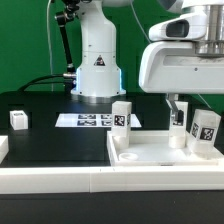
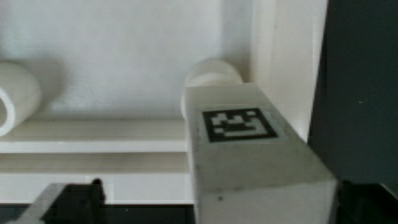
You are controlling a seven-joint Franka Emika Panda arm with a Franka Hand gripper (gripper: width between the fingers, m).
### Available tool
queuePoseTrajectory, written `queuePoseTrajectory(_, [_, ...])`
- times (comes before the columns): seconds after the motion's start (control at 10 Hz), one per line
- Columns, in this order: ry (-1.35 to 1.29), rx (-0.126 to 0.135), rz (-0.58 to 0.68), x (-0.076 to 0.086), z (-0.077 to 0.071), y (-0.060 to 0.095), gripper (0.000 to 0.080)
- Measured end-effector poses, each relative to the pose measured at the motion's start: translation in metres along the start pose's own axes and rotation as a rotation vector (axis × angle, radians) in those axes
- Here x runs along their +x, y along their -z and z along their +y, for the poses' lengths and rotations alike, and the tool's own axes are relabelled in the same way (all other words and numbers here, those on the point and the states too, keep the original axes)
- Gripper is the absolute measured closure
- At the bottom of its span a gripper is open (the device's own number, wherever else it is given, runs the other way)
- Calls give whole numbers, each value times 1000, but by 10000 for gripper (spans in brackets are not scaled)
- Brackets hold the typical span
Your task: Assemble square table
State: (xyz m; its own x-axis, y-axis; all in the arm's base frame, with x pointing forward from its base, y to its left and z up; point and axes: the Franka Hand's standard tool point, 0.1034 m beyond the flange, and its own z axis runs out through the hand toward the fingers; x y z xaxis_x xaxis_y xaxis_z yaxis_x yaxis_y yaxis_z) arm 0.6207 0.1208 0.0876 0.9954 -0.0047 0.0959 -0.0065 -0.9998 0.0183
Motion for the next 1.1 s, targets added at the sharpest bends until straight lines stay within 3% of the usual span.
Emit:
queuePoseTrajectory(0.1, [-1, 0, 0, 0, 0, 0, 260])
queuePoseTrajectory(0.2, [-1, 0, 0, 0, 0, 0, 260])
queuePoseTrajectory(0.3, [-1, 0, 0, 0, 0, 0, 428])
queuePoseTrajectory(0.4, [-2, 0, 0, 0, 0, 0, 511])
queuePoseTrajectory(0.7, [-54, 0, 0, 0, 0, 0, 511])
queuePoseTrajectory(1.1, [-520, 30, 18, -1, 3, -1, 510])
